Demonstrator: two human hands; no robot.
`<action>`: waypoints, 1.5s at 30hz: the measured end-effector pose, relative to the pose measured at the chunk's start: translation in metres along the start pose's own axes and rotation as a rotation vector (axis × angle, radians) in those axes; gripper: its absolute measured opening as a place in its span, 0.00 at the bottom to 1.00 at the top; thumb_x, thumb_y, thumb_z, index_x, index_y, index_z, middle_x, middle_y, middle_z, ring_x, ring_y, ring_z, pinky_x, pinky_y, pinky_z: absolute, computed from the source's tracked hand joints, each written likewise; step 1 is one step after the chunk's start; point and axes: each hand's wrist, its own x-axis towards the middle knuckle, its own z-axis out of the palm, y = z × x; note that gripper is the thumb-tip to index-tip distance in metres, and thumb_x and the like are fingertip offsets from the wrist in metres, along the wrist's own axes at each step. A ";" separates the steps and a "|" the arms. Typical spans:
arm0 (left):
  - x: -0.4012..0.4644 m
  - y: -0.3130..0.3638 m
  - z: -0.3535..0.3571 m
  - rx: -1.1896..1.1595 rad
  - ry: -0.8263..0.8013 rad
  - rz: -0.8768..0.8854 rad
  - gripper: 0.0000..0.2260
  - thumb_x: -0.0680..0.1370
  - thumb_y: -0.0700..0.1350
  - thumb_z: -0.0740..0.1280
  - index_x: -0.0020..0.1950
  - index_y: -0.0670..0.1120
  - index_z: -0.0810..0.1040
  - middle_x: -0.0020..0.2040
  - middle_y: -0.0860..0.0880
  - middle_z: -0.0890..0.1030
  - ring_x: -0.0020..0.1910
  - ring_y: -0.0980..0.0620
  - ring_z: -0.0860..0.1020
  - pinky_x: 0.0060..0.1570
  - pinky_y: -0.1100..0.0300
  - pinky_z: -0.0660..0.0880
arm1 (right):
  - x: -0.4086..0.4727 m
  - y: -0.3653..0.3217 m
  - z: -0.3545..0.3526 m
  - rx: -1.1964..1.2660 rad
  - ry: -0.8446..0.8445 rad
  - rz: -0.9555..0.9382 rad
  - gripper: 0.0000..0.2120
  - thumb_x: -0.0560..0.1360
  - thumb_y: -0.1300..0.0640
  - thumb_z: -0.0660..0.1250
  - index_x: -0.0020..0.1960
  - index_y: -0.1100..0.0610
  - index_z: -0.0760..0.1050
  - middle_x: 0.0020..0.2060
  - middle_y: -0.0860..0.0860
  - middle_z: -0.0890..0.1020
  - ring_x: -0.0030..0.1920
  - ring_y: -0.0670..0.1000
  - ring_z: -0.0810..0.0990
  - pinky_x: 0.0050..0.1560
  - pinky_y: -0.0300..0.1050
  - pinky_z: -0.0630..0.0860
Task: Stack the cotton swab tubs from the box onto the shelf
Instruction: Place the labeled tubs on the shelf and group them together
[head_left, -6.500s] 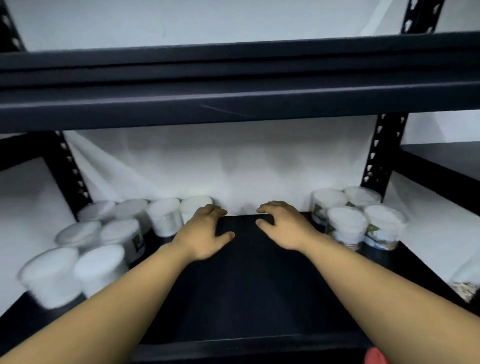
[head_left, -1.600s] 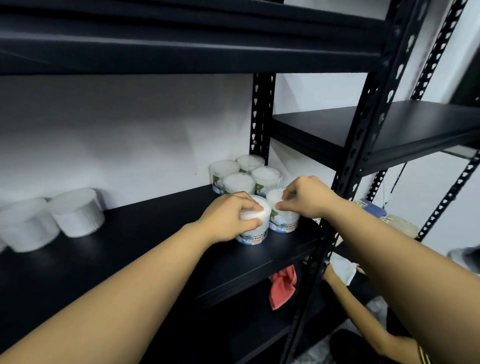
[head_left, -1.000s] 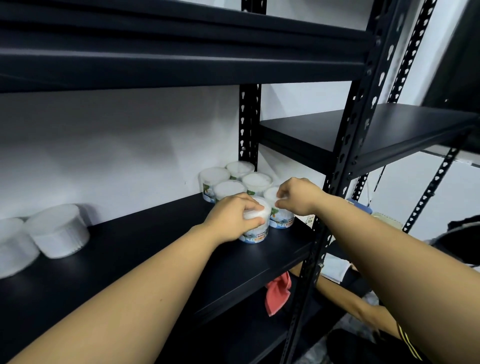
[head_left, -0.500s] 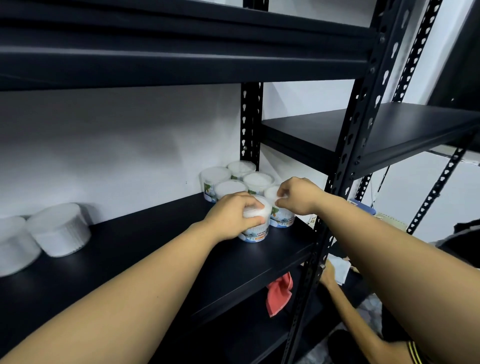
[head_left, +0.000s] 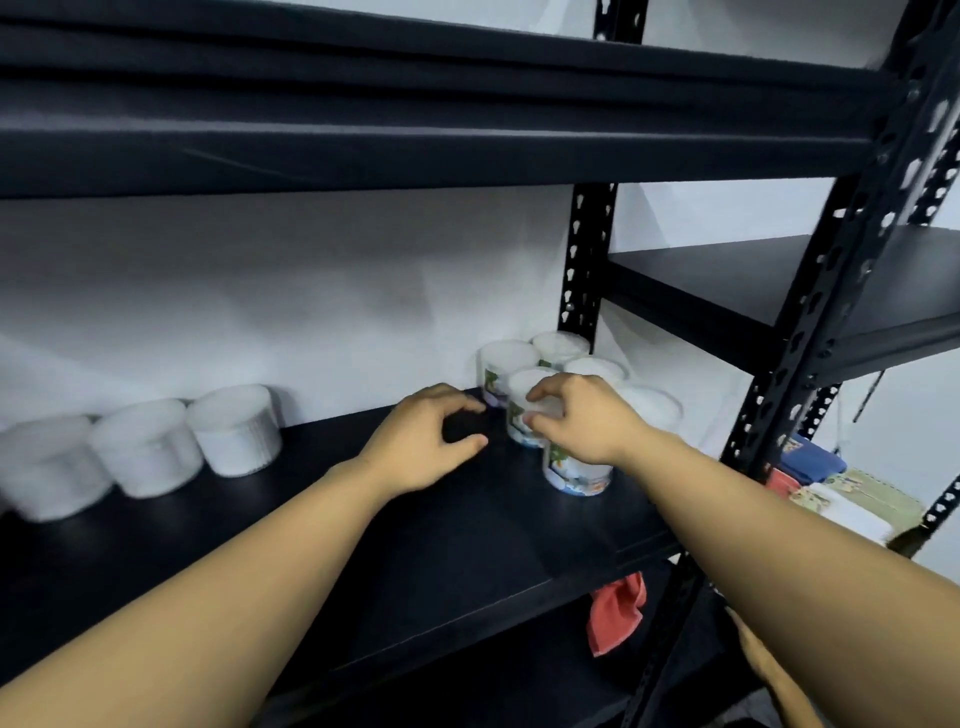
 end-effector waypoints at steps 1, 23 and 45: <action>-0.009 -0.010 -0.011 0.026 0.004 -0.039 0.17 0.76 0.56 0.72 0.64 0.55 0.80 0.61 0.58 0.79 0.61 0.58 0.76 0.64 0.60 0.72 | 0.005 -0.012 0.006 0.010 -0.015 -0.019 0.18 0.75 0.44 0.69 0.62 0.50 0.80 0.59 0.49 0.83 0.60 0.53 0.79 0.60 0.48 0.76; -0.164 -0.153 -0.177 0.474 -0.097 -0.727 0.40 0.76 0.64 0.65 0.82 0.50 0.54 0.83 0.48 0.54 0.82 0.48 0.50 0.79 0.43 0.43 | 0.080 -0.272 0.155 -0.105 -0.325 -0.497 0.35 0.80 0.43 0.63 0.82 0.48 0.52 0.82 0.47 0.51 0.82 0.51 0.50 0.79 0.49 0.54; -0.234 -0.040 -0.103 0.236 0.206 -0.374 0.25 0.74 0.58 0.70 0.70 0.54 0.75 0.68 0.60 0.74 0.69 0.60 0.67 0.70 0.67 0.62 | -0.051 -0.139 0.114 0.347 -0.073 -0.501 0.15 0.74 0.50 0.72 0.61 0.44 0.78 0.61 0.34 0.77 0.67 0.38 0.69 0.67 0.38 0.68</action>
